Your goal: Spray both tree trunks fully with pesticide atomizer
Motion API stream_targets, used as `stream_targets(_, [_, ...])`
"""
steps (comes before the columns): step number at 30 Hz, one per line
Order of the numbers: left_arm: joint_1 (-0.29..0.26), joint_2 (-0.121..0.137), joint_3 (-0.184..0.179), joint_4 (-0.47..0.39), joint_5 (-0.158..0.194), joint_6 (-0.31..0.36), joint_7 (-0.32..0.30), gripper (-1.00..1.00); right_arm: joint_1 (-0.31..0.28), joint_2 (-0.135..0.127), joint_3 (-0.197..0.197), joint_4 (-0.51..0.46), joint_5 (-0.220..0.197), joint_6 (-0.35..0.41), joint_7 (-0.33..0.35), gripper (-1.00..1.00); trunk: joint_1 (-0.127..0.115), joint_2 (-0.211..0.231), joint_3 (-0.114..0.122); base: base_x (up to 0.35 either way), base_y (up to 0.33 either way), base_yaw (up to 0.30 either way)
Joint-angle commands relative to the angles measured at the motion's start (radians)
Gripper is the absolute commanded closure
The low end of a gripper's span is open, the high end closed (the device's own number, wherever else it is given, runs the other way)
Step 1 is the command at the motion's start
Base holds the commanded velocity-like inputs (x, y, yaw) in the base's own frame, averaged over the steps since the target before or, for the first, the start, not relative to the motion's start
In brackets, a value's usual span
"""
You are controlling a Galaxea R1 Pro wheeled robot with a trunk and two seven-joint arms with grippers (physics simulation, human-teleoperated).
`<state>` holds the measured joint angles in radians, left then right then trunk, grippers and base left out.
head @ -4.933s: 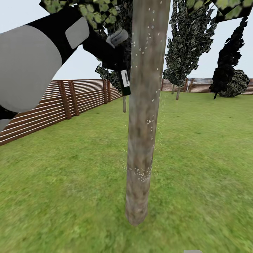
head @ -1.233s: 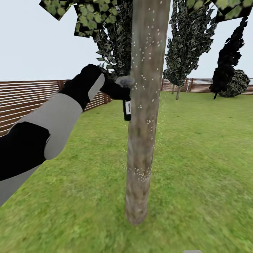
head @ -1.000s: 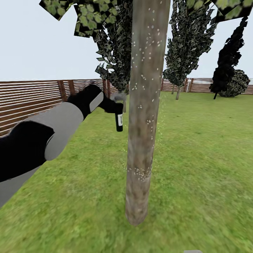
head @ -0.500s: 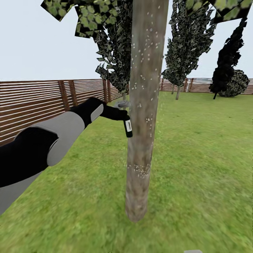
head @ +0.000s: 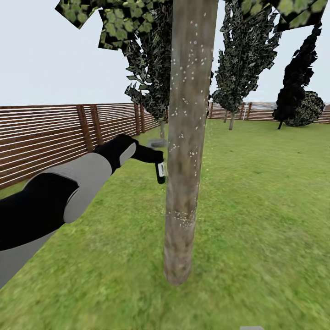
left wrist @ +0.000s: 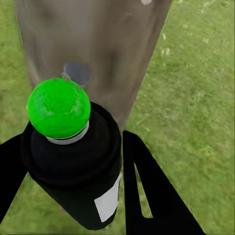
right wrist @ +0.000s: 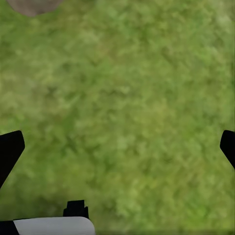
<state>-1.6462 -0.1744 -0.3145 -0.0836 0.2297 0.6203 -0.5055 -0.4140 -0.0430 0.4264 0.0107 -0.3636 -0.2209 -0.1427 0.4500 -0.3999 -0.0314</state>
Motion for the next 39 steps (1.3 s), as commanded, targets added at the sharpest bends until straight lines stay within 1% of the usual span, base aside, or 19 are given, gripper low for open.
stream_targets(1, [0.001,0.0,0.005,-0.014,0.005,0.002,0.037,1.0,0.0,0.0,0.0,0.0,0.0,0.0,0.0,-1.0,0.0,0.0,0.0,0.0,0.0,0.0])
stream_targets(7, [0.001,0.0,0.005,-0.038,0.004,0.003,0.098,1.0,0.0,0.0,0.0,0.0,0.0,0.0,0.0,-1.0,0.0,0.0,0.0,0.0,0.0,0.0])
stream_targets(8, [0.001,0.0,0.005,-0.064,0.005,0.004,0.186,1.0,0.0,0.0,0.0,0.0,0.0,0.0,0.0,-1.0,0.0,0.0,0.0,0.0,0.0,0.0])
stream_targets(9, [0.001,0.0,0.006,-0.075,0.006,0.006,0.222,1.0,0.0,0.0,0.0,0.0,0.0,0.0,0.0,-1.0,0.0,0.0,0.0,0.0,0.0,0.0])
stream_targets(10, [0.001,0.0,0.006,-0.081,0.006,0.007,0.191,1.0,0.0,0.0,0.0,0.0,0.0,0.0,0.0,-1.0,0.0,0.0,0.0,0.0,0.0,0.0])
stream_targets(13, [0.0,0.0,0.009,-0.084,0.005,0.009,-0.099,1.0,0.0,0.0,0.0,0.0,0.0,0.0,0.0,-1.0,0.0,0.0,0.0,0.0,0.0,0.0])
stream_targets(15, [0.0,0.0,0.01,-0.083,0.003,0.01,-0.239,1.0,0.0,0.0,0.0,0.0,0.0,0.0,0.0,-1.0,0.0,0.0,0.0,0.0,0.0,0.0])
stream_targets(16, [0.001,0.0,0.01,-0.082,0.002,0.01,-0.282,1.0,0.0,0.0,0.0,0.0,0.0,0.0,0.0,-1.0,0.0,0.0,0.0,0.0,0.0,0.0])
stream_targets(19, [0.0,0.0,0.012,-0.088,0.002,0.009,-0.34,1.0,0.0,0.0,0.0,0.0,0.0,0.0,0.0,-1.0,0.0,0.0,0.0,0.0,0.0,0.0])
stream_targets(24, [0.001,0.0,0.012,-0.085,0.004,0.008,-0.351,1.0,0.0,0.0,0.0,0.0,0.0,0.0,0.0,-1.0,0.0,0.0,0.0,0.0,0.0,0.0])
stream_targets(25, [0.001,0.0,0.012,-0.081,0.004,0.009,-0.371,1.0,0.0,0.0,0.0,0.0,0.0,0.0,0.0,-1.0,0.0,0.0,0.0,0.0,0.0,0.0])
stream_targets(27, [0.001,0.0,0.012,-0.056,0.001,0.007,-0.467,1.0,0.0,0.0,0.0,0.0,0.0,0.0,0.0,-1.0,0.0,0.0,0.0,0.0,0.0,0.0])
stream_targets(29, [0.001,0.0,0.011,-0.003,-0.002,0.005,-0.493,1.0,0.0,0.0,0.0,0.0,0.0,0.0,0.0,-1.0,0.0,0.0,0.0,0.0,0.0,0.0])
stream_targets(31, [0.003,0.0,0.011,0.029,-0.006,0.003,-0.498,1.0,0.0,0.0,0.0,0.0,0.0,0.0,0.0,-1.0,0.0,0.0,0.0,0.0,0.0,0.0])
stream_targets(34, [0.038,0.0,0.012,0.049,-0.085,0.001,-0.417,1.0,0.0,0.0,0.0,0.0,0.0,0.0,0.0,-1.0,0.0,0.0,0.0,0.0,0.0,0.0])
stream_targets(36, [0.048,0.0,0.013,0.051,-0.101,0.0,-0.38,1.0,0.0,0.0,0.0,0.0,0.0,0.0,0.0,-1.0,0.0,0.0,0.0,0.0,0.0,0.0])
stream_targets(37, [0.05,0.0,0.015,0.051,-0.105,0.0,-0.343,1.0,0.0,0.0,0.0,0.0,0.0,0.0,0.0,-1.0,0.0,0.0,0.0,0.0,0.0,0.0])
stream_targets(38, [0.052,0.0,0.015,0.051,-0.105,0.0,-0.21,1.0,0.0,0.0,0.0,0.0,0.0,0.0,0.0,-1.0,0.0,0.0,0.0,0.0,0.0,0.0])
stream_targets(39, [0.052,0.0,0.016,0.051,-0.104,-0.001,-0.148,1.0,0.0,0.0,0.0,0.0,0.0,0.0,0.0,-1.0,0.0,0.0,0.0,0.0,0.0,0.0])
